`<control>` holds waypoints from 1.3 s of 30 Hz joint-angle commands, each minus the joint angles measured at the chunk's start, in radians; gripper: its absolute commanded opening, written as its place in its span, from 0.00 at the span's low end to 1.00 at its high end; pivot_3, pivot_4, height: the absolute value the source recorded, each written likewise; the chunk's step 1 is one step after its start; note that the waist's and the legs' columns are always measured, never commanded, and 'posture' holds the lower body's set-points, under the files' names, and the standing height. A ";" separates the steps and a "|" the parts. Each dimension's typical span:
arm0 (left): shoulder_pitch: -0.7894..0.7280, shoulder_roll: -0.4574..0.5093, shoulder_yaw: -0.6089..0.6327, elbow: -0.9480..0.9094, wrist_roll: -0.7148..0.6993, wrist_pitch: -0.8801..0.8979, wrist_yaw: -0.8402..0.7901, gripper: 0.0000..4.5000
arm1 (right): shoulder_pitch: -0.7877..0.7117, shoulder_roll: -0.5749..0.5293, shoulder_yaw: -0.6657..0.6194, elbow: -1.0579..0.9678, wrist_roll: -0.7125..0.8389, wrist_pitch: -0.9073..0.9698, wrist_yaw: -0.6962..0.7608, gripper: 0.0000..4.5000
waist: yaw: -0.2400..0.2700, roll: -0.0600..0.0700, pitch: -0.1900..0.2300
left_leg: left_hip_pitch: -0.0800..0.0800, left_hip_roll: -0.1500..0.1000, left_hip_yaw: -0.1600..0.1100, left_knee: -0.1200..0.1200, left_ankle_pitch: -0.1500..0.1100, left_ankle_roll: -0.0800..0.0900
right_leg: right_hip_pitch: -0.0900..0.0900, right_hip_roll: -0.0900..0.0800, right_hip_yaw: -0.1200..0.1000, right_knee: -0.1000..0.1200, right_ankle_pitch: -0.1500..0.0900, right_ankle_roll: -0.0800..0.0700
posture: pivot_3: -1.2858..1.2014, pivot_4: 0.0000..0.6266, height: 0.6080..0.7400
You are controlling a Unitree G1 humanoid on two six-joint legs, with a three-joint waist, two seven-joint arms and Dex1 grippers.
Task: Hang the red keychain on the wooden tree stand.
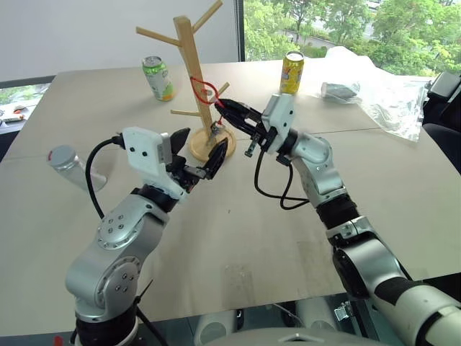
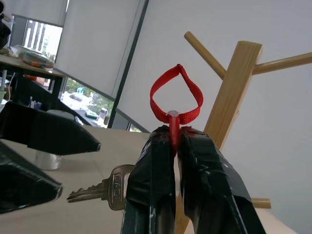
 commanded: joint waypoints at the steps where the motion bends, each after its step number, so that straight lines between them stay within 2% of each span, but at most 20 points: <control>1: -0.013 0.008 0.016 -0.037 -0.016 -0.004 0.013 1.00 | -0.059 0.015 -0.037 0.070 -0.005 -0.064 -0.025 0.02 | 0.000 0.000 0.000 | 0.000 0.000 0.000 0.000 0.000 0.000 | 0.000 0.000 0.000 0.000 0.000 0.000 | 0.52 0.24 1.00; 25: -0.023 0.002 0.001 -0.031 -0.030 -0.008 0.051 1.00 | -0.199 0.079 -0.092 0.458 -0.082 -0.212 -0.097 0.02 | -0.002 0.000 0.000 | 0.000 0.000 0.000 -0.001 0.000 -0.001 | -0.001 -0.001 0.000 0.000 0.000 0.000 | 0.52 0.24 1.00; 26: -0.025 0.002 0.000 -0.031 -0.030 -0.007 0.052 1.00 | -0.201 0.080 -0.095 0.465 -0.081 -0.210 -0.095 0.18 | -0.002 0.000 0.000 | 0.000 0.000 0.000 -0.001 0.000 -0.001 | -0.001 -0.001 0.000 0.000 0.000 0.000 | 0.52 0.24 1.00; 27: -0.026 0.002 0.000 -0.030 -0.030 -0.007 0.053 1.00 | -0.202 0.081 -0.099 0.470 -0.079 -0.209 -0.093 0.25 | -0.002 0.000 0.000 | 0.000 0.000 0.000 -0.001 0.000 -0.001 | -0.001 -0.001 0.000 0.000 0.000 0.000 | 0.52 0.24 1.00; 30: -0.030 0.003 0.000 -0.027 -0.029 -0.009 0.056 1.00 | -0.200 0.080 -0.111 0.477 -0.076 -0.207 -0.098 0.54 | -0.002 0.000 0.001 | 0.000 0.000 0.000 -0.001 0.000 -0.001 | -0.001 -0.001 0.000 0.000 0.000 0.000 | 0.52 0.24 1.00; 34: -0.043 0.003 -0.002 -0.021 -0.025 -0.009 0.059 1.00 | -0.184 0.078 -0.123 0.474 -0.073 -0.199 -0.101 0.99 | -0.002 0.000 0.001 | 0.000 0.000 0.000 -0.002 0.000 -0.001 | -0.001 -0.001 0.000 0.000 0.000 0.000 | 0.52 0.24 1.00; 39: -0.065 0.009 -0.027 0.018 0.075 -0.033 0.094 1.00 | -0.134 0.052 -0.149 0.461 -0.068 -0.157 -0.122 0.99 | 0.000 0.000 0.001 | 0.000 0.000 0.000 -0.002 0.000 -0.001 | -0.001 -0.001 0.000 0.000 0.000 0.000 | 0.52 0.24 1.00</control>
